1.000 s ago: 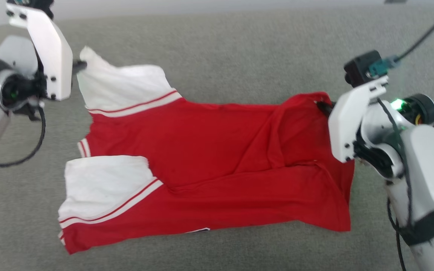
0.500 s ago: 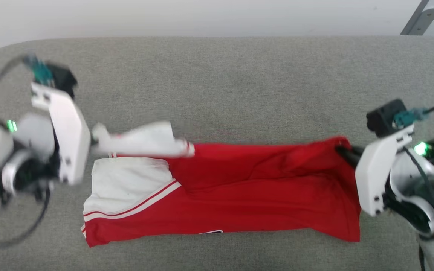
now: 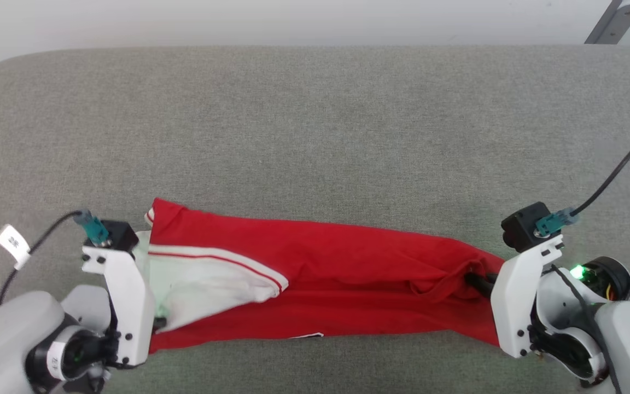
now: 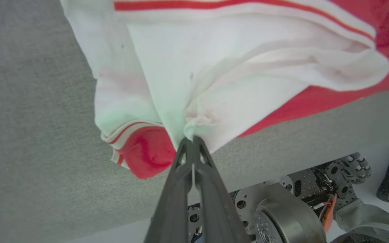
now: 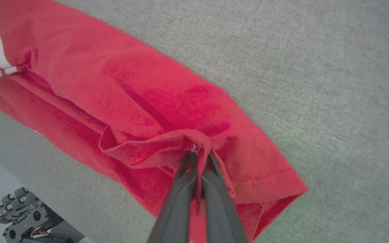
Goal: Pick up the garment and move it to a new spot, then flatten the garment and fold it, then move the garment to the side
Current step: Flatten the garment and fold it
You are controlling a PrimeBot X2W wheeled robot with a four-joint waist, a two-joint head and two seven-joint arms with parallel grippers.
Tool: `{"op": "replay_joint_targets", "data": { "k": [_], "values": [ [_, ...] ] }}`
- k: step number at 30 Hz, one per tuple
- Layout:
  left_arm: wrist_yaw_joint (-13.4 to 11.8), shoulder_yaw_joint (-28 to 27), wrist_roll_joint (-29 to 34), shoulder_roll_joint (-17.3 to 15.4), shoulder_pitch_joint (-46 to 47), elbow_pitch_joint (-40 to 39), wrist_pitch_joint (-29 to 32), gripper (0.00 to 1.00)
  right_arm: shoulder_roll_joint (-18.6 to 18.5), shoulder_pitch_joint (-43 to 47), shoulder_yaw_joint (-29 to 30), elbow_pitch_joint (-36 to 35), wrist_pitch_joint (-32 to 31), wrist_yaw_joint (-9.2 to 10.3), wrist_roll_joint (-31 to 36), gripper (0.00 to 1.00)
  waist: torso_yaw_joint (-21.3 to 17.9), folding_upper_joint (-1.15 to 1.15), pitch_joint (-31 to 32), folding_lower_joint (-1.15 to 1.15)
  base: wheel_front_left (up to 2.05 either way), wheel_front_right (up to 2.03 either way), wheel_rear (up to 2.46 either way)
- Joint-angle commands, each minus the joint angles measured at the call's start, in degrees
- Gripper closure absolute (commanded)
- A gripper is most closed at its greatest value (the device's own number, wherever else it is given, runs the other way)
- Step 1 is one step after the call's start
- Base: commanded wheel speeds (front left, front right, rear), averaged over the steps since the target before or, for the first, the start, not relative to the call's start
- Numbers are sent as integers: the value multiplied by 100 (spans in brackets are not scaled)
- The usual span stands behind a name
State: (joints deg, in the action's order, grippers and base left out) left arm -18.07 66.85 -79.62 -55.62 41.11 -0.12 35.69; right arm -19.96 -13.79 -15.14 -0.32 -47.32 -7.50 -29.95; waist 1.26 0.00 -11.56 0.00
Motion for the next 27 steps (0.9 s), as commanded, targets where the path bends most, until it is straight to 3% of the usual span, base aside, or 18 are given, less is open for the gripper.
{"op": "replay_joint_targets", "data": {
  "k": [1,2,3,4,5,6,14,20,27],
  "values": [
    [94,17,-115,101,-132,183,-65,100,19,-117,-59,115,101,3,-4,100,3,0,-11,0,0,0,0],
    [159,-9,-71,142,-130,294,-153,74,35,-144,-92,184,153,3,12,88,10,0,-17,0,0,0,0],
    [159,-9,-71,142,-130,294,-153,74,35,-144,-92,184,153,3,12,88,10,0,-17,0,0,0,0],
    [207,-60,-78,177,-142,401,-254,55,49,-160,-114,237,201,3,23,65,16,0,-20,0,0,0,0],
    [247,-105,-108,217,-176,502,-353,35,60,-172,-129,280,239,3,18,17,22,0,-19,0,0,0,0],
    [291,-136,-105,238,-195,561,-456,0,62,-182,-141,296,267,3,0,0,29,0,-17,0,0,0,0],
    [480,-530,-57,108,-430,498,-1524,0,52,67,263,-17,258,3,-104,0,106,0,46,0,0,0,0],
    [638,-752,288,-26,-768,359,-2777,0,250,535,1248,-341,-67,3,-1,0,188,0,76,0,0,0,0],
    [683,-955,529,-49,-1156,472,-4004,0,532,853,1889,-400,-475,3,182,0,288,0,46,0,0,0,0]
  ]
}}
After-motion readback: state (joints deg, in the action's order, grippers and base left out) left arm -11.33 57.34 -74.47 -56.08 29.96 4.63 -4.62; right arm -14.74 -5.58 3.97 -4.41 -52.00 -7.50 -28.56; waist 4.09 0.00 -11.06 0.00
